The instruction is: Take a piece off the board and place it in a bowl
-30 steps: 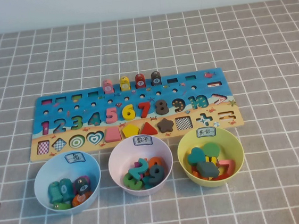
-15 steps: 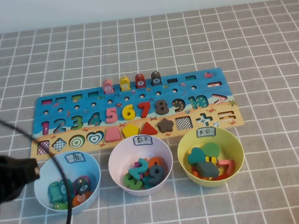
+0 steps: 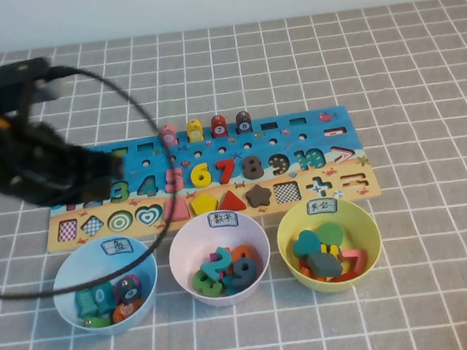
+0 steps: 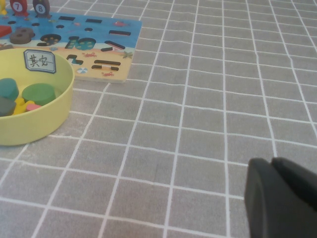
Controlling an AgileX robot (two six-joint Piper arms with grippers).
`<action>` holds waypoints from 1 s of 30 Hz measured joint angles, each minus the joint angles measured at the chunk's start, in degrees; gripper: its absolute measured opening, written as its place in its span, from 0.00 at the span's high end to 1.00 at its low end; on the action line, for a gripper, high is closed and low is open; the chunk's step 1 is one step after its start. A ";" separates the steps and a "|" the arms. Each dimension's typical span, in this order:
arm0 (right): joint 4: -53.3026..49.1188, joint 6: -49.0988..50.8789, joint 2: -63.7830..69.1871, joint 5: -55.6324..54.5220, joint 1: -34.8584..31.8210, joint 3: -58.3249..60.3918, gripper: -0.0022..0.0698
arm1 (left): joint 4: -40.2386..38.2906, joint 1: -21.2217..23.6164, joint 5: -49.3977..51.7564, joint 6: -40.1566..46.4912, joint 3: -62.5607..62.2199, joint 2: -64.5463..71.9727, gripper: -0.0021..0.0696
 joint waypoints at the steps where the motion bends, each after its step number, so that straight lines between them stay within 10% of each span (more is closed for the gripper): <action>1: 0.00 0.00 0.00 0.00 0.00 0.00 0.99 | 1.16 -1.51 0.71 -0.81 -2.00 1.84 0.98; 22: 0.00 0.00 0.00 0.00 0.00 0.00 0.99 | 14.11 -13.66 19.01 -6.14 -32.24 28.67 0.96; 30: 0.00 -0.10 0.00 0.00 0.00 0.00 0.99 | 14.88 -13.66 19.28 -2.61 -32.38 33.42 0.50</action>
